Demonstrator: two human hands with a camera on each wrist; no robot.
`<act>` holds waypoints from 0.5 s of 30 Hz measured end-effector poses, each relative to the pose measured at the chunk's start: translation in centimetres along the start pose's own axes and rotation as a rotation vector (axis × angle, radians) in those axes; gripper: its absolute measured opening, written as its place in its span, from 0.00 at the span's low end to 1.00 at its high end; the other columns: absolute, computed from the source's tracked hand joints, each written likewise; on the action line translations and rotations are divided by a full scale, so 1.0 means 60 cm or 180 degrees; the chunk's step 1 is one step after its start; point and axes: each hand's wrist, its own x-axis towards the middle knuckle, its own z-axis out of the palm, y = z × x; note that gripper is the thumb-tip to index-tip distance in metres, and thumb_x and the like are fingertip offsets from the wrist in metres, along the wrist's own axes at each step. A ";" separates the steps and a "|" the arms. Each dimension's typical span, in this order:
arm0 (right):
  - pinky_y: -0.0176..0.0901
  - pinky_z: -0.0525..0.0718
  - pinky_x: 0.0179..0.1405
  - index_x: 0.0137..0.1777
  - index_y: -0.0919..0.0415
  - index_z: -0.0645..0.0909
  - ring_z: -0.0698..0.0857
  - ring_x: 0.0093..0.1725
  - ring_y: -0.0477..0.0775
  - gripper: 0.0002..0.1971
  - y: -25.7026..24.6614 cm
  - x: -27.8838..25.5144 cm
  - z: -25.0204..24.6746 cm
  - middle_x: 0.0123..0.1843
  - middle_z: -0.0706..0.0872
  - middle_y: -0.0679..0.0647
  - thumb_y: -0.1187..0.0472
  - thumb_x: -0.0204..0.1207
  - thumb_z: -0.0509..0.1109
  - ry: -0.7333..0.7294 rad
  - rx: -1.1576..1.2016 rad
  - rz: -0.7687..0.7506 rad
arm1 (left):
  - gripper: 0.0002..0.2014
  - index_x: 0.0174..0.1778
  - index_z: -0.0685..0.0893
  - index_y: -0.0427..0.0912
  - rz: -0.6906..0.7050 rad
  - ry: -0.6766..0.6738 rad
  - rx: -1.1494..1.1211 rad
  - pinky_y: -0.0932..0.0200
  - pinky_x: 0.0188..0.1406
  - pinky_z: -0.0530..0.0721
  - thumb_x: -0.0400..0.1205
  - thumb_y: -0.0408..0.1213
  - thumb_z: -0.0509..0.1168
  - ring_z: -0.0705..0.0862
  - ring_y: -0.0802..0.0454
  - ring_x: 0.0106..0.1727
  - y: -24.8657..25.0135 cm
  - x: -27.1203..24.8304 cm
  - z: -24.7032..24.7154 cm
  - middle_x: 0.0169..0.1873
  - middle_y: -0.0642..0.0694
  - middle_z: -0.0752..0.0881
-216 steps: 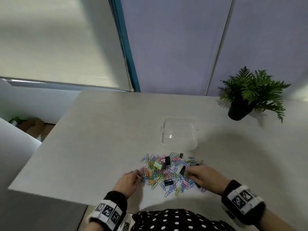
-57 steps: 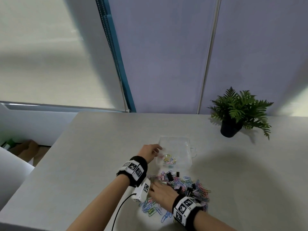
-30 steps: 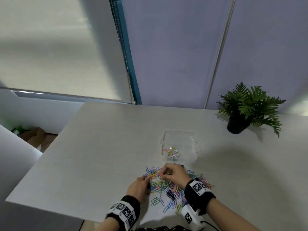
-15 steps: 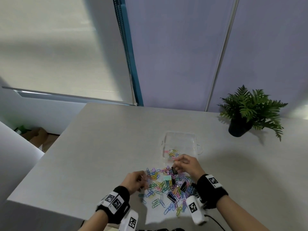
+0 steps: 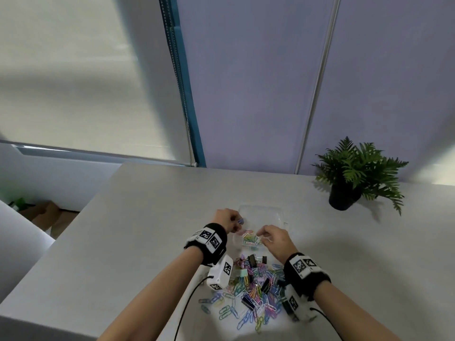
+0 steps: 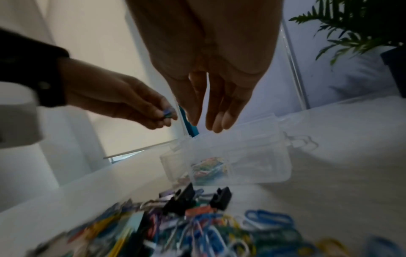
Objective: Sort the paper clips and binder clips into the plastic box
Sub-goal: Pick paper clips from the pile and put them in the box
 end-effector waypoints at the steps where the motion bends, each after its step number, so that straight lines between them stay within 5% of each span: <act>1: 0.48 0.80 0.56 0.46 0.65 0.83 0.83 0.51 0.56 0.07 0.001 -0.011 0.002 0.48 0.86 0.58 0.73 0.71 0.66 -0.0005 -0.0047 -0.0135 | 0.12 0.52 0.85 0.29 0.0019 -0.0037 0.0153 0.51 0.55 0.87 0.77 0.18 0.60 0.85 0.54 0.31 0.005 0.006 0.005 0.40 0.34 0.89; 5: 0.42 0.77 0.55 0.46 0.64 0.82 0.80 0.50 0.50 0.07 0.005 -0.050 0.014 0.47 0.85 0.54 0.72 0.73 0.64 -0.0289 -0.0247 -0.0490 | 0.15 0.63 0.82 0.36 0.0233 -0.0187 0.0778 0.63 0.64 0.74 0.79 0.27 0.63 0.83 0.47 0.63 0.016 -0.006 0.006 0.61 0.40 0.85; 8: 0.34 0.73 0.51 0.46 0.64 0.82 0.79 0.48 0.48 0.08 -0.005 -0.073 0.024 0.48 0.86 0.56 0.71 0.74 0.63 -0.0604 -0.0348 -0.0723 | 0.12 0.59 0.83 0.35 0.0411 -0.0026 0.0645 0.64 0.52 0.80 0.81 0.26 0.60 0.86 0.46 0.55 -0.005 -0.043 -0.004 0.57 0.38 0.87; 11: 0.36 0.74 0.56 0.51 0.61 0.82 0.78 0.56 0.50 0.08 -0.026 -0.092 0.039 0.53 0.84 0.55 0.67 0.77 0.62 -0.0963 -0.0612 -0.0993 | 0.10 0.52 0.84 0.35 0.0447 -0.0287 0.0661 0.76 0.36 0.79 0.81 0.25 0.58 0.85 0.55 0.39 -0.052 -0.097 -0.012 0.49 0.36 0.89; 15: 0.46 0.73 0.65 0.63 0.63 0.74 0.71 0.65 0.53 0.17 -0.063 -0.105 0.075 0.63 0.77 0.57 0.59 0.77 0.67 -0.1517 -0.1185 -0.1274 | 0.14 0.58 0.82 0.40 0.0407 -0.0698 0.1433 0.69 0.53 0.76 0.78 0.27 0.61 0.85 0.49 0.55 -0.132 -0.170 0.003 0.57 0.43 0.85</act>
